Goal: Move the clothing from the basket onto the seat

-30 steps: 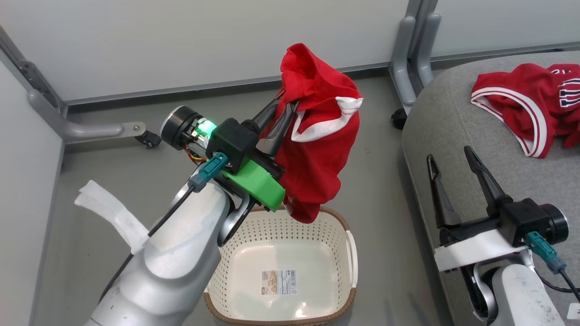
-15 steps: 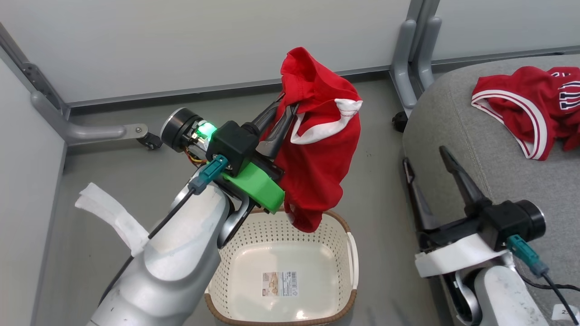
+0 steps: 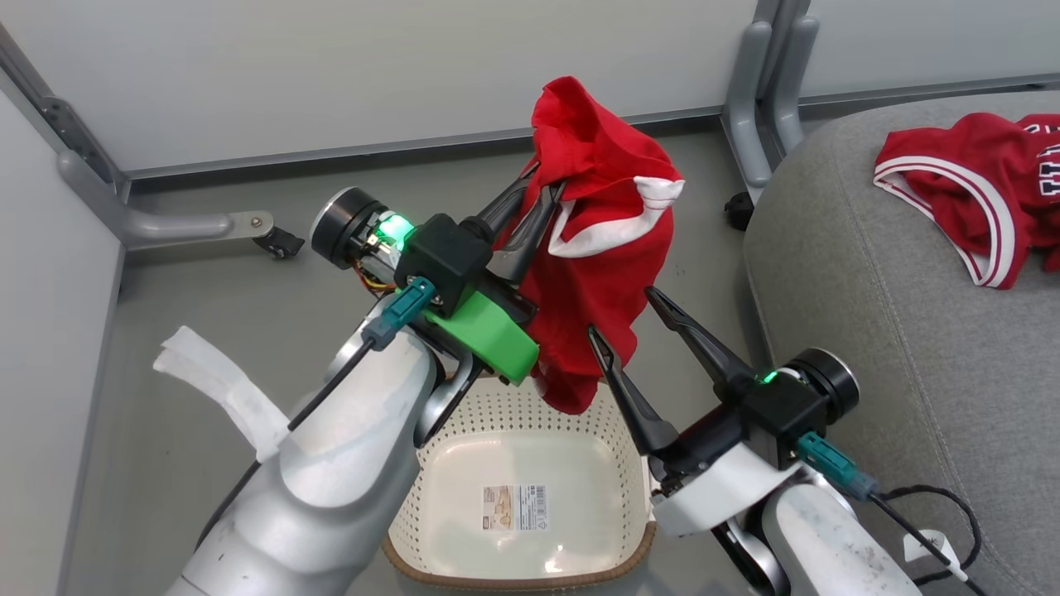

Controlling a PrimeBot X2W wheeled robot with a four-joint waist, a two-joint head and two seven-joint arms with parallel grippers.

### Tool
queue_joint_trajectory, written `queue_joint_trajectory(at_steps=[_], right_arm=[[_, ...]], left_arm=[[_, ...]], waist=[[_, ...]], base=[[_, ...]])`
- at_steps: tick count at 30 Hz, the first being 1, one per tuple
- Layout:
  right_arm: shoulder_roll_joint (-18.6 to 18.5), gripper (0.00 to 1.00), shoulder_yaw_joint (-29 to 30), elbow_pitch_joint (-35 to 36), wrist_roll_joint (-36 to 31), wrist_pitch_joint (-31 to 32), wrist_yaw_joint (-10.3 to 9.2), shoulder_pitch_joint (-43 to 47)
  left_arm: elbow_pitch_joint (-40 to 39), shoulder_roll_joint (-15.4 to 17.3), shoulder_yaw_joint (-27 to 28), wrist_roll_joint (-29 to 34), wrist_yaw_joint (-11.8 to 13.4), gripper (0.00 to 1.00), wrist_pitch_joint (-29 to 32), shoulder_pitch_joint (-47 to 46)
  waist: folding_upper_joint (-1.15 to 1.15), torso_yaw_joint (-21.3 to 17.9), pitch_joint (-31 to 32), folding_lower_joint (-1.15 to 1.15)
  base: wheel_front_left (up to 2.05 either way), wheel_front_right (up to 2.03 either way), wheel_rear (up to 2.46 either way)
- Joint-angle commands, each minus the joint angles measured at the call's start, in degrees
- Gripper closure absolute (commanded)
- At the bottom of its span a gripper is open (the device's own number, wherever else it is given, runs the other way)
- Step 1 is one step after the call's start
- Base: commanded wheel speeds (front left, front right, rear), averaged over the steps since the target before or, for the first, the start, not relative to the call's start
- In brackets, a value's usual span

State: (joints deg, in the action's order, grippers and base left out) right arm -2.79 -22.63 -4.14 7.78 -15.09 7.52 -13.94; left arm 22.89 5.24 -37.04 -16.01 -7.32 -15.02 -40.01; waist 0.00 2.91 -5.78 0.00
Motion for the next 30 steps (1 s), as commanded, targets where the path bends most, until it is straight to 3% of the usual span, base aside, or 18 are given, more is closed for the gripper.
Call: queue_joint_trajectory(at_steps=[1,19,30], right_arm=[[-0.20,0.00,-0.39,-0.75,0.22,-0.11,-0.06,-1.28],[-0.16,0.00,-2.74,-11.34,-6.91,-0.11,-0.06,-9.42],[-0.20,0.00,-1.82,-14.16,-6.76,-0.11,-0.06,-11.02]], left_arm=[[-0.27,-0.33,-0.16,0.50,-0.23,1.00,-0.23,-1.09],[-3.11,-2.36,-3.52,-2.04,0.44,1.00,-0.23,-3.23],[-7.14,-2.35,-9.22,-7.37,4.74,1.00,-0.23,-4.09]], waist=[[0.00,0.43,-0.45,0.00],[0.00,3.33,-3.00,0.00],[0.00,4.01,-3.36,0.00]], base=[[0.00,0.00,0.00],[0.00,0.00,0.00],[0.00,0.00,0.00]])
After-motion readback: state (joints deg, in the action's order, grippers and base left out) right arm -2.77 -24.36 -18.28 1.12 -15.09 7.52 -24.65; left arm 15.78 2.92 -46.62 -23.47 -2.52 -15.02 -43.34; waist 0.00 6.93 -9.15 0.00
